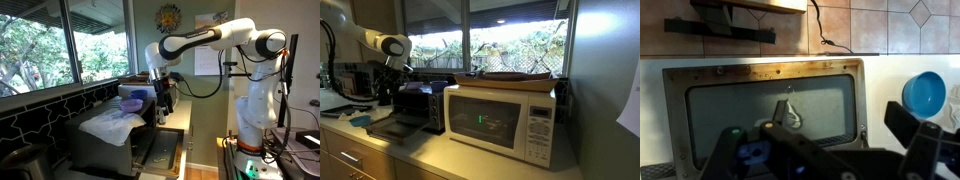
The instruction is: Place the napkin over the bowl on the left then put the napkin and bowl in the toaster oven.
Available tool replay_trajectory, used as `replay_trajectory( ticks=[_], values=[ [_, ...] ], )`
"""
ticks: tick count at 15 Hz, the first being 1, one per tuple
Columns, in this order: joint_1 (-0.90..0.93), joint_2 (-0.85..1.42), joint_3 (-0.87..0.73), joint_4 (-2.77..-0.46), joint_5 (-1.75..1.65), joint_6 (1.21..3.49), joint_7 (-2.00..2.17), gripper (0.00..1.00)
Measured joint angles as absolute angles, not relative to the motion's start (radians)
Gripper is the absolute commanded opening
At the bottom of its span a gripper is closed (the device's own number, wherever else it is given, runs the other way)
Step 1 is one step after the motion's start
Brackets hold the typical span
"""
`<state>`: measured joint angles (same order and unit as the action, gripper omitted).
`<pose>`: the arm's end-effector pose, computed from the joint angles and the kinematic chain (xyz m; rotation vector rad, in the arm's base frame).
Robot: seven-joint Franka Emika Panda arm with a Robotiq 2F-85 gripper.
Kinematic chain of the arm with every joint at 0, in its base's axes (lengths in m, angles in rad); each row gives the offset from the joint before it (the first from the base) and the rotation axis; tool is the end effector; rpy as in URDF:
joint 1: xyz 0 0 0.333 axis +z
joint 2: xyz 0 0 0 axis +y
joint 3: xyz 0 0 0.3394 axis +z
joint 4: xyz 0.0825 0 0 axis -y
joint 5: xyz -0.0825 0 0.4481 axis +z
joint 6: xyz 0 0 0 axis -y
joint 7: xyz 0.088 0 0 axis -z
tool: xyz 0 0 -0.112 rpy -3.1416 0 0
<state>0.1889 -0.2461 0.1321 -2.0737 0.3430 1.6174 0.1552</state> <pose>0.4774 0.2013 0.5241 -2.8606 -0.1512 0.3989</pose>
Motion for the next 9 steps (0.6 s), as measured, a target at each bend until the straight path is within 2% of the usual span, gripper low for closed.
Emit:
replay_trajectory(
  ticks=[5,9],
  values=[
    [0.187,-0.244,0.134,-2.076,0.343,1.634,0.154,1.00],
    [0.187,-0.245,0.139,-2.137,0.394,1.865,0.135,1.00]
  ],
)
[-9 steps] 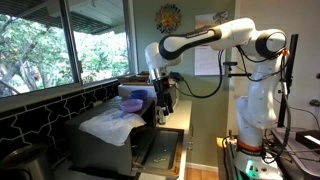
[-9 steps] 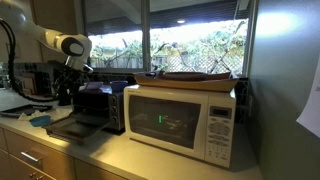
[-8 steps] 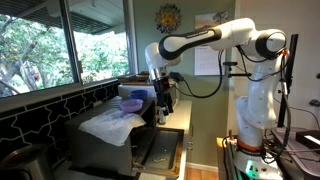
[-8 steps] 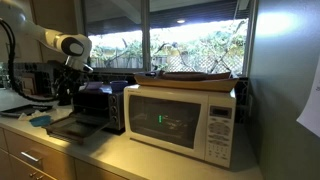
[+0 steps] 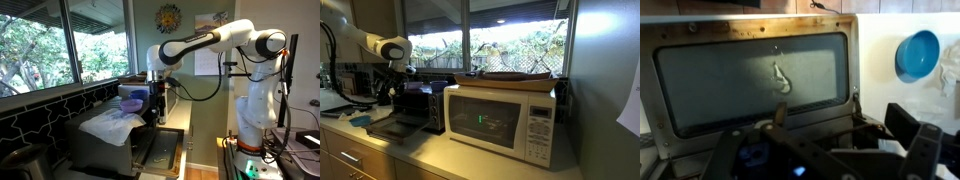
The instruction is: Place the napkin over the bowl on the left then put the napkin and bowl in the toaster oven.
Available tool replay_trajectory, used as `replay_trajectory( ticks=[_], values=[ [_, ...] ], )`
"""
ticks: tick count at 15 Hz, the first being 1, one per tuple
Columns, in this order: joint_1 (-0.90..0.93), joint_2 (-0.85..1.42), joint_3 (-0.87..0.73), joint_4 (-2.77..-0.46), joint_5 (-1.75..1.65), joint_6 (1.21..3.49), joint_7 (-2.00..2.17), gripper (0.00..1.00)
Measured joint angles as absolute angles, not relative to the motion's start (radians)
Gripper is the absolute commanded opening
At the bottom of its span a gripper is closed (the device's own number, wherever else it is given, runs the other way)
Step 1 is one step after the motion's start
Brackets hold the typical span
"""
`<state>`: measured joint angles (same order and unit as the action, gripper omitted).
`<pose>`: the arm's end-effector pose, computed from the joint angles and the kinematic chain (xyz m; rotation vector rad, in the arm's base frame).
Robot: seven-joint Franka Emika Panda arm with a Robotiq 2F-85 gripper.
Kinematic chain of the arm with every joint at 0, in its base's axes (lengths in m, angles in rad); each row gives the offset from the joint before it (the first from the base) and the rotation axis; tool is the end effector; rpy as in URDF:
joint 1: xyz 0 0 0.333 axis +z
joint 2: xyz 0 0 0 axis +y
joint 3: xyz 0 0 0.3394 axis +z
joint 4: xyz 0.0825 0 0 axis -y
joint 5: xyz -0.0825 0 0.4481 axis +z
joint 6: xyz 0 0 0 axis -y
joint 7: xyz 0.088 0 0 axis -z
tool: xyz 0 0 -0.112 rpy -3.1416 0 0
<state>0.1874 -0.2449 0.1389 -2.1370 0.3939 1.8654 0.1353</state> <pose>0.4969 0.2051 0.5083 -2.8098 -0.0921 0.1466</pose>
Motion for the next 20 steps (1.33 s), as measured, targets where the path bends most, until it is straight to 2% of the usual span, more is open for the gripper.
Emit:
replay_trajectory(
  ticks=[5,11,13,15,17,20],
  values=[
    [0.195,-0.268,0.139,-2.260,0.553,2.151,0.012,1.00],
    [0.239,-0.314,0.136,-2.376,0.823,2.337,-0.243,0.99],
    [0.254,-0.319,0.135,-2.397,0.913,2.367,-0.327,0.92],
    [0.261,-0.320,0.135,-2.411,0.989,2.378,-0.402,0.68],
    [0.263,-0.320,0.135,-2.420,1.054,2.382,-0.467,0.58],
    [0.262,-0.320,0.135,-2.426,1.124,2.382,-0.537,0.33]
  ],
)
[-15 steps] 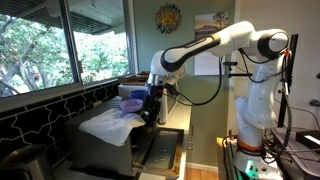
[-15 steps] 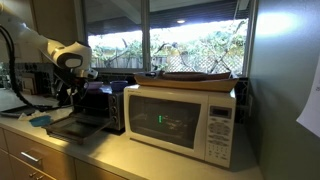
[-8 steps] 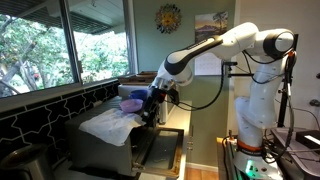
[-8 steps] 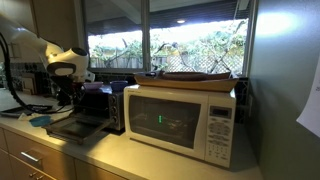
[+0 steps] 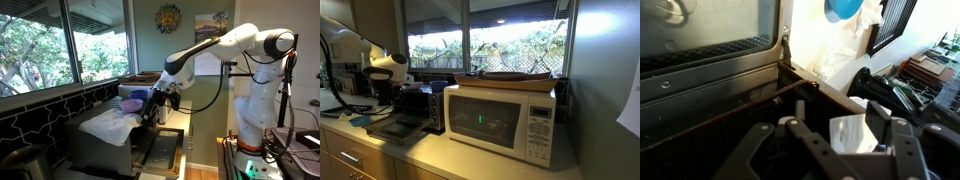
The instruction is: Place the napkin over the bowl on the left then put the napkin and bowl in the toaster oven.
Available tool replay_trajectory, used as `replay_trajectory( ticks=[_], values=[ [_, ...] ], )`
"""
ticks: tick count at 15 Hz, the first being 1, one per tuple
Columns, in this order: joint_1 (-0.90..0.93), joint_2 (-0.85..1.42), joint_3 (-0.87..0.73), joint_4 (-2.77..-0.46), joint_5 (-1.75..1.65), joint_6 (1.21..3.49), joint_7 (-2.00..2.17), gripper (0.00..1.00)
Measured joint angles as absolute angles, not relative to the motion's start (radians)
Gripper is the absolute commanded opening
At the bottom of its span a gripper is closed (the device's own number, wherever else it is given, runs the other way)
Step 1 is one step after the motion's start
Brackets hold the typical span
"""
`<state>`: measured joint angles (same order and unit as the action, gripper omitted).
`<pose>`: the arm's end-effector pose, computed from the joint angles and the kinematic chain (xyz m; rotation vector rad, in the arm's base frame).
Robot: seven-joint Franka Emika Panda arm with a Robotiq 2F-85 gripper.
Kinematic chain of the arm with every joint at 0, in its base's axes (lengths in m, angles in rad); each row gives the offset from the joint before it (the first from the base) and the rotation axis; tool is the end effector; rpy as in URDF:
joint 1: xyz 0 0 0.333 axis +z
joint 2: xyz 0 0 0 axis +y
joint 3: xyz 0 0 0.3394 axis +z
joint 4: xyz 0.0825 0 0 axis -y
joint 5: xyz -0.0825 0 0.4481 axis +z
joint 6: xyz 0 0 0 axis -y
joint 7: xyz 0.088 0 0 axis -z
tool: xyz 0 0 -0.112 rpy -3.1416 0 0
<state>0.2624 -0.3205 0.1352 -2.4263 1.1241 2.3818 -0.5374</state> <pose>0.4728 0.2129 0.4443 -2.3023 -0.2131 -0.3844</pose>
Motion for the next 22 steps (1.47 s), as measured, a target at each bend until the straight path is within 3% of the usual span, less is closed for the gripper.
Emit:
replay_trajectory(
  ticks=[5,16,22],
  values=[
    [0.255,-0.338,0.136,-2.446,1.160,2.388,-0.575,0.00],
    [0.244,-0.368,0.161,-2.456,1.129,2.402,-0.571,0.00],
    [0.245,-0.401,0.192,-2.394,0.926,2.398,-0.468,0.00]
  ],
)
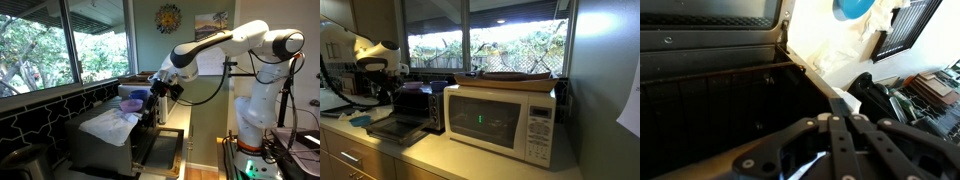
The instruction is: Place the napkin over the bowl on the left then put the napkin and bowl in the toaster oven.
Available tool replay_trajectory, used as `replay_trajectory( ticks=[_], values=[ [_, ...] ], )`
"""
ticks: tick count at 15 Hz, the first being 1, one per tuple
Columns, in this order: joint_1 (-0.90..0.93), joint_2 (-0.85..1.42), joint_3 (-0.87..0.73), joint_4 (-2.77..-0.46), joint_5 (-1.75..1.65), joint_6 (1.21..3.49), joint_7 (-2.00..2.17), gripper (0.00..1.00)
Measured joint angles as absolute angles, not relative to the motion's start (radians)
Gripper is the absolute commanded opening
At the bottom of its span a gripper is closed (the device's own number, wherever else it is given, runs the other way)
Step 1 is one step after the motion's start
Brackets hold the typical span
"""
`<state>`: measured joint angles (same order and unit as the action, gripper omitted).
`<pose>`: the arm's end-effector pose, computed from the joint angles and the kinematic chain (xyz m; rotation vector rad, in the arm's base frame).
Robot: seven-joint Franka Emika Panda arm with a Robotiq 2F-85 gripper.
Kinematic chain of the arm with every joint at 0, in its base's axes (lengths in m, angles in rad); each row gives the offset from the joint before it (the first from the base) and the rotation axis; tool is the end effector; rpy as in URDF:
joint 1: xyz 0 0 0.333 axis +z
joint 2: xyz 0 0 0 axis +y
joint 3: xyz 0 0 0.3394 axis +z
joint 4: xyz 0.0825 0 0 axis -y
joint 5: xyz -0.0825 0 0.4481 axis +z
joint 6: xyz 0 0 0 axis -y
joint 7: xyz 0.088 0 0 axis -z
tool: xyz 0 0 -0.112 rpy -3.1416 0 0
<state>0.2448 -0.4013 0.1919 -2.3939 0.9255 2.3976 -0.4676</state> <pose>0.4601 0.2299 0.5007 -2.3957 -0.3996 -0.5094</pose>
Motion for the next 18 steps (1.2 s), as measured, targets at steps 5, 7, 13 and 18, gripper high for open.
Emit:
replay_trajectory(
  ticks=[5,7,13,18],
  values=[
    [0.249,-0.397,0.197,-2.299,0.763,2.352,-0.389,0.00],
    [0.255,-0.381,0.197,-2.260,0.727,2.339,-0.383,0.00],
    [0.279,-0.289,0.202,-2.105,0.617,2.286,-0.378,0.00],
    [0.280,-0.203,0.202,-1.952,0.531,2.207,-0.377,0.00]
  ],
)
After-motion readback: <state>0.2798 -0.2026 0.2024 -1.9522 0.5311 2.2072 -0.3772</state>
